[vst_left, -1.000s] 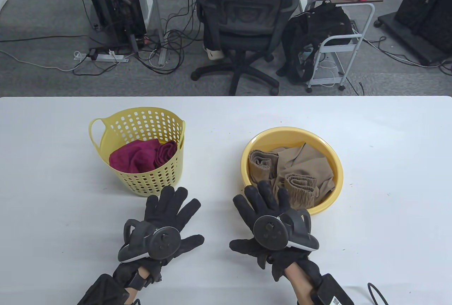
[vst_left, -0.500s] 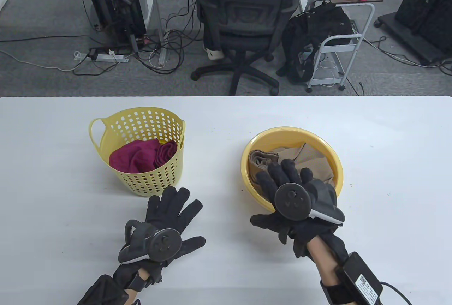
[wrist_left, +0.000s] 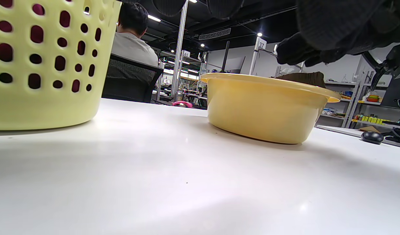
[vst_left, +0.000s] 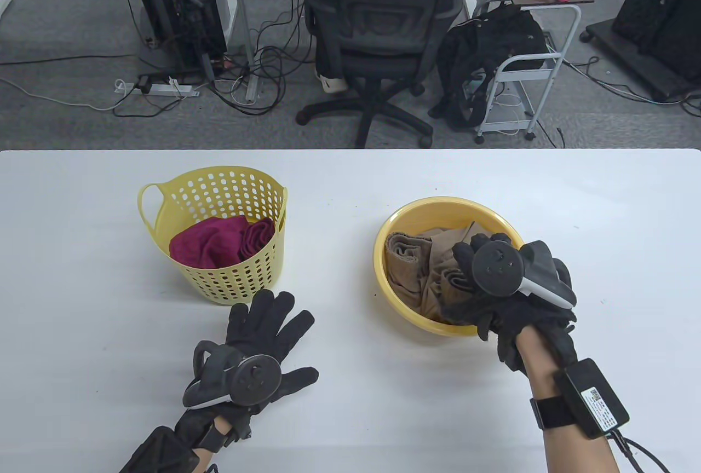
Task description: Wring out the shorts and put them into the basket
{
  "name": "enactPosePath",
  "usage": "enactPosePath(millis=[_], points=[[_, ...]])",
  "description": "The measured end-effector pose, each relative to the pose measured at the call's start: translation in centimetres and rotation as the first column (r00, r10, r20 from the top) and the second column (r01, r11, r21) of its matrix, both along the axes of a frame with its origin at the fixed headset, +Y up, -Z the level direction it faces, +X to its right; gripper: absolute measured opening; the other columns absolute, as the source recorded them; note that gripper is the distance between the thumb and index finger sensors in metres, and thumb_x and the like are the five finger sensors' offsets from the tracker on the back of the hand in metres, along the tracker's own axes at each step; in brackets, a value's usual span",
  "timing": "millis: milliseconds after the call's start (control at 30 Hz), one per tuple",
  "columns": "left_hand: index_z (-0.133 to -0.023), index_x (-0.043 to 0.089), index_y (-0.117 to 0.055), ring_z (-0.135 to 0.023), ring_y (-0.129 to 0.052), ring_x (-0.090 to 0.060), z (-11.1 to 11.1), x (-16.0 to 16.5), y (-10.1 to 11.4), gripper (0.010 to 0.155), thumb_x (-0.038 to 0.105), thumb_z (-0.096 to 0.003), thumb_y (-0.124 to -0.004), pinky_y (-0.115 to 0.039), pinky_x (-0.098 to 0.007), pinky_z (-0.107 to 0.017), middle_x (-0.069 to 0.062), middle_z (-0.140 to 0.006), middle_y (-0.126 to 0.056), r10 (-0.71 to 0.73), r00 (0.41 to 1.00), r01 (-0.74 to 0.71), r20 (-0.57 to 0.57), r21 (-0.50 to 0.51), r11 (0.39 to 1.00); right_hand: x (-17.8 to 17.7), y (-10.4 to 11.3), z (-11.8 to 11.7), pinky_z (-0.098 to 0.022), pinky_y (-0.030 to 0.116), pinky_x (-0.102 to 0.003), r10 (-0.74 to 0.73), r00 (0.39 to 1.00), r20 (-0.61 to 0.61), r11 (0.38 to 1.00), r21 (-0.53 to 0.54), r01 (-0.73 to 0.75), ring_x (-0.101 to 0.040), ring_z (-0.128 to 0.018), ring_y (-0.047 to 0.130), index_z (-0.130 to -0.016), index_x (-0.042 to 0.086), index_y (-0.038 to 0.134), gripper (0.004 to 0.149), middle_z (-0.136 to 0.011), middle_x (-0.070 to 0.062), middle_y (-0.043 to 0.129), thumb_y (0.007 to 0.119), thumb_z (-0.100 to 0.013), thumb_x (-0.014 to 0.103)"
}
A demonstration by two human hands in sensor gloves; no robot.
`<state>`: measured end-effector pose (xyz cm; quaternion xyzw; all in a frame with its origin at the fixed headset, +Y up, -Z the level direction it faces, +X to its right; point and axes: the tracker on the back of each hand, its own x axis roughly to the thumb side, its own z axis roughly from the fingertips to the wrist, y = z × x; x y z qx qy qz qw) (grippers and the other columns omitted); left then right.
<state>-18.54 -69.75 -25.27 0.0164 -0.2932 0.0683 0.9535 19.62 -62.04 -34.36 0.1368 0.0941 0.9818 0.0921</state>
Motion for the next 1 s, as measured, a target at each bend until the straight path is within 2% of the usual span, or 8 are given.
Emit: enactPosePath(millis=[267, 533, 700, 833, 1000], points=[[-0.117, 0.027, -0.035, -0.113, -0.030, -0.061, 0.1, 0.0, 0.0, 0.088, 0.069, -0.0503, -0.074, -0.028, -0.079, -0.067, -0.025, -0.127, -0.028, -0.003, 1.000, 0.003, 0.006, 0.001, 1.000, 0.8, -2.0, -1.9, -0.068, 0.039, -0.075, -0.004, 0.999, 0.039, 0.998, -0.067, 0.007, -0.057, -0.103, 0.029, -0.112, 0.008, 0.035, 0.107, -0.114, -0.027, 0.030, 0.087, -0.040, 0.068], [-0.117, 0.027, -0.035, -0.113, -0.030, -0.061, 0.1, 0.1, 0.0, 0.088, 0.069, -0.0502, -0.074, -0.028, -0.080, -0.067, -0.024, -0.127, -0.028, 0.000, 1.000, 0.000, 0.010, -0.005, 1.000, 0.7, -3.9, -2.7, -0.068, 0.039, -0.074, 0.010, 0.999, 0.047, 0.994, -0.106, -0.005, -0.056, -0.103, 0.031, -0.111, 0.005, 0.039, 0.105, -0.113, -0.027, 0.033, 0.086, -0.041, 0.067], [-0.117, 0.027, -0.035, -0.113, -0.030, -0.061, 0.1, 0.0, 0.1, 0.088, 0.069, -0.0502, -0.074, -0.028, -0.079, -0.067, -0.024, -0.127, -0.027, 0.002, 1.000, -0.002, 0.008, 0.001, 1.000, 0.3, -4.2, -2.5, -0.069, 0.038, -0.073, 0.005, 0.999, 0.035, 0.996, -0.095, -0.002, -0.056, -0.103, 0.035, -0.109, 0.004, 0.047, 0.097, -0.112, -0.027, 0.039, 0.087, -0.043, 0.062], [-0.118, 0.027, -0.035, -0.113, -0.030, -0.061, 0.1, 0.0, 0.0, 0.088, 0.069, -0.0503, -0.074, -0.028, -0.079, -0.067, -0.024, -0.127, -0.027, 0.010, 1.000, -0.009, 0.006, -0.003, 1.000, -0.3, -4.2, -2.1, -0.069, 0.043, -0.070, 0.016, 1.000, 0.008, 0.999, -0.041, -0.016, -0.055, -0.102, 0.044, -0.104, 0.008, 0.059, 0.083, -0.111, -0.025, 0.047, 0.090, -0.043, 0.056], [-0.117, 0.027, -0.035, -0.113, -0.030, -0.061, 0.1, -0.1, 0.0, 0.088, 0.069, -0.0503, -0.074, -0.028, -0.079, -0.067, -0.024, -0.127, -0.027, 0.009, 1.000, -0.009, 0.003, -0.009, 1.000, -1.0, -4.1, -1.6, -0.069, 0.053, -0.066, 0.010, 1.000, -0.013, 1.000, 0.006, -0.010, -0.052, -0.097, 0.058, -0.100, 0.008, 0.063, 0.075, -0.107, -0.022, 0.058, 0.092, -0.044, 0.049]])
